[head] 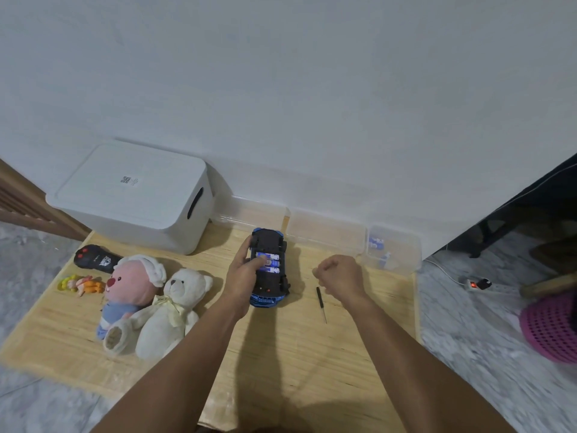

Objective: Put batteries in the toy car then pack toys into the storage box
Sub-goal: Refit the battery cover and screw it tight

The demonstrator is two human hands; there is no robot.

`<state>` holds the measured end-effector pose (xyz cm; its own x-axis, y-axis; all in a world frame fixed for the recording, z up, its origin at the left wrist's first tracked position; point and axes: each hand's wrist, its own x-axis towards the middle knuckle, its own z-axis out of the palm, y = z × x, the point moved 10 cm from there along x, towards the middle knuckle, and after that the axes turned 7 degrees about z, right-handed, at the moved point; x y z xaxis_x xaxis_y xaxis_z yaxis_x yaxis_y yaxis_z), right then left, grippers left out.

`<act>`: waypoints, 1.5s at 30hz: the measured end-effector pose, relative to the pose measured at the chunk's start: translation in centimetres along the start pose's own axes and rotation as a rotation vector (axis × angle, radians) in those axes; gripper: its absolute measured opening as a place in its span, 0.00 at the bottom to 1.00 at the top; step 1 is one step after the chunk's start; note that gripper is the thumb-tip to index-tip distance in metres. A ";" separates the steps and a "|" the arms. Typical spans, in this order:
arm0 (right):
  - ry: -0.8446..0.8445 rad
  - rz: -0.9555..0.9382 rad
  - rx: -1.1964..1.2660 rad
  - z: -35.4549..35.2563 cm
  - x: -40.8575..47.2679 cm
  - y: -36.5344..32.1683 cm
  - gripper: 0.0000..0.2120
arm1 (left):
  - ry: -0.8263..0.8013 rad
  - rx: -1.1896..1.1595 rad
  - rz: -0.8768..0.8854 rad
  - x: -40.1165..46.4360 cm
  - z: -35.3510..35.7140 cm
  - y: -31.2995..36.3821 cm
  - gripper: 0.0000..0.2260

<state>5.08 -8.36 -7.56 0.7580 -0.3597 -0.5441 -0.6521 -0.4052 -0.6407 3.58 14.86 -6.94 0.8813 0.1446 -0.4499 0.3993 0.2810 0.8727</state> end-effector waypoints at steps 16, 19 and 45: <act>0.032 -0.120 -0.269 3.0 -1.0 -1.3 0.06 | 0.074 -0.078 0.001 0.2 -3.5 -0.7 0.21; -0.042 -0.145 -0.245 5.4 -1.3 -2.7 0.11 | 0.110 -0.085 -0.005 0.1 -4.4 -0.7 0.20; 0.030 -0.244 -0.692 9.7 -6.0 -3.9 0.19 | 0.109 -0.015 0.041 -0.1 -6.7 2.1 0.21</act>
<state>3.16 3.48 -7.09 0.8883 -0.2102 -0.4084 -0.3296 -0.9110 -0.2480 2.64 21.85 -6.30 0.8639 0.2580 -0.4326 0.3591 0.2869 0.8881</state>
